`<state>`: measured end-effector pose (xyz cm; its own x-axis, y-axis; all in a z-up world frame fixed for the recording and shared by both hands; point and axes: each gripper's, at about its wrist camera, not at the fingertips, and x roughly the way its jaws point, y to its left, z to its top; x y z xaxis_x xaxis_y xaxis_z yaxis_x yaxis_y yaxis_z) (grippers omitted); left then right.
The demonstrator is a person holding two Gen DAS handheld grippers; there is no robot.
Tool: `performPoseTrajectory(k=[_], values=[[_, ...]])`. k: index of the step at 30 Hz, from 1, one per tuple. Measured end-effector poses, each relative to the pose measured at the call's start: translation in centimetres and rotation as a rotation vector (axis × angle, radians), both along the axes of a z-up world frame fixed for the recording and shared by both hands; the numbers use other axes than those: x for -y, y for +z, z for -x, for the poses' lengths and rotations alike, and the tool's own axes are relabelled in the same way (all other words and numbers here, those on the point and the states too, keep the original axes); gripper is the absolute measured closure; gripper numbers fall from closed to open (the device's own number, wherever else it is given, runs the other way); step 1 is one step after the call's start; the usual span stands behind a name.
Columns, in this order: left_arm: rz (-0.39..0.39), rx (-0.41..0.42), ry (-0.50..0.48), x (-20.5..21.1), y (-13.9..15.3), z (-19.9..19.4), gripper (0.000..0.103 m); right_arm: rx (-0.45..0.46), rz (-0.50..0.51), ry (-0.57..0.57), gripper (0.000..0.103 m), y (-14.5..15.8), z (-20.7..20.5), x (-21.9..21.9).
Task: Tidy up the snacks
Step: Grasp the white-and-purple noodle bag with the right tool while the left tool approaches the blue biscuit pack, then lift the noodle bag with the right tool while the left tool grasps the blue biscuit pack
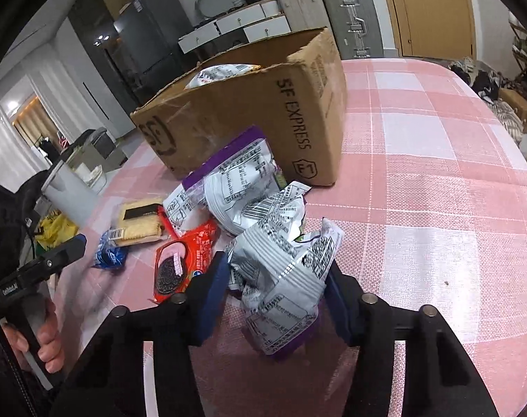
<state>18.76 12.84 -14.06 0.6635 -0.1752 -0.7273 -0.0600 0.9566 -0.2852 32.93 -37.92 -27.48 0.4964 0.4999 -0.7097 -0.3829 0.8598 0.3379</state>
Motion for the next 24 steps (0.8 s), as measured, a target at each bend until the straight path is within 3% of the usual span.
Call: performPoseTrajectory(k=[3,24], values=[[-0.002,-0.003,0.001,0.0,0.0,0.3,0.001,0.001,-0.034,-0.006,0.068,0.0,0.3,0.5],[-0.019,-0.025,0.016,-0.3,0.0,0.4,0.001,0.084,-0.083,-0.028,0.068,4.0,3.6,2.2]])
